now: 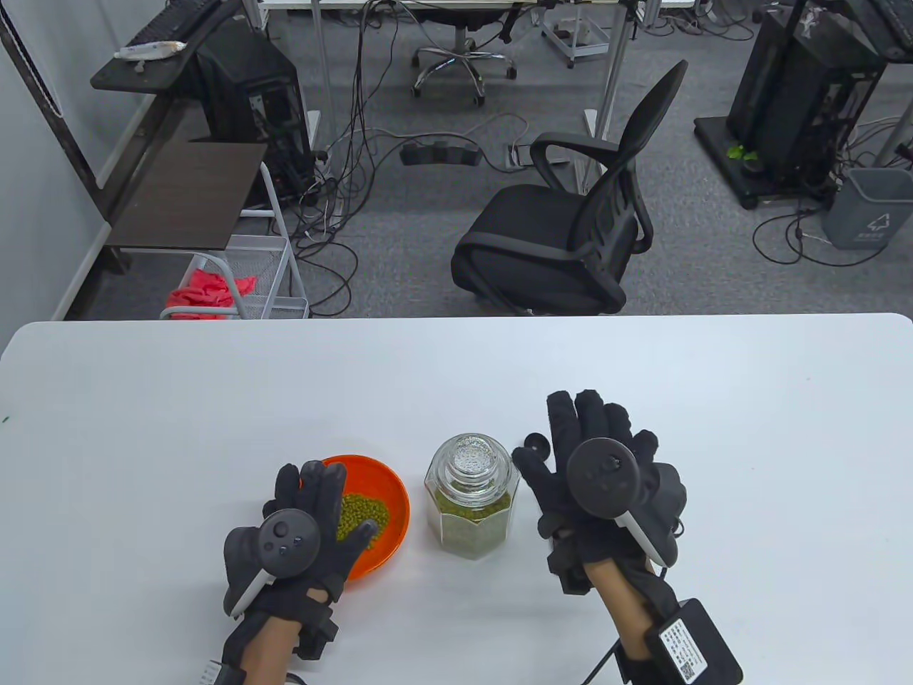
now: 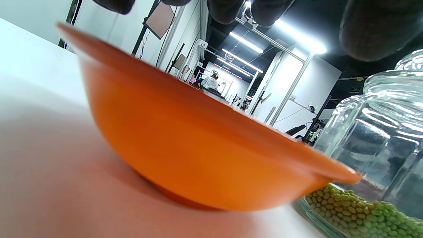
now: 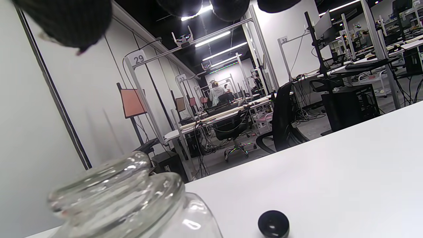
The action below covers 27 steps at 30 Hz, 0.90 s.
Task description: Portion mung beans with measuring scoop (Bowl in hand)
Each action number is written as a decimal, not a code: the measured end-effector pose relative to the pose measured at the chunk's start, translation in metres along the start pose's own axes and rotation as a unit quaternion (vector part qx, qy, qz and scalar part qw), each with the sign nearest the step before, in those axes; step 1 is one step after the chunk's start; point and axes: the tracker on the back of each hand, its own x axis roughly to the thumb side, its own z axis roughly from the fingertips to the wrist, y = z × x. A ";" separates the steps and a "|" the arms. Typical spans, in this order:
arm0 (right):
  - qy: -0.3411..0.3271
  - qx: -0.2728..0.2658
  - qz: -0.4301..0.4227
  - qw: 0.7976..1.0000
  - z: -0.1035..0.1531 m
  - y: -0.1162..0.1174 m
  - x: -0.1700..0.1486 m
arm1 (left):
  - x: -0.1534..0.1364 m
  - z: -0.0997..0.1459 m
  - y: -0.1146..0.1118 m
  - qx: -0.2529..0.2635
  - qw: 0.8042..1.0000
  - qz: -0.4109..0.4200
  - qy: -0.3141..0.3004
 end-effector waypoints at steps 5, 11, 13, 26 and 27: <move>0.018 0.000 0.015 1.000 0.001 0.003 -0.017 | 0.001 0.000 -0.001 -0.001 1.000 -0.002 -0.001; 0.034 0.001 0.023 0.999 0.004 0.005 -0.035 | 0.001 0.000 -0.001 -0.002 1.000 -0.002 0.000; 0.039 -0.001 0.025 0.999 0.006 0.006 -0.040 | 0.001 0.000 -0.001 -0.002 1.000 -0.002 0.000; 0.058 0.004 0.038 0.998 0.016 0.025 -0.066 | 0.002 0.000 -0.002 -0.005 1.000 -0.004 0.000; 0.059 0.005 0.036 0.998 0.017 0.027 -0.068 | 0.002 0.000 -0.002 -0.006 1.000 -0.005 0.000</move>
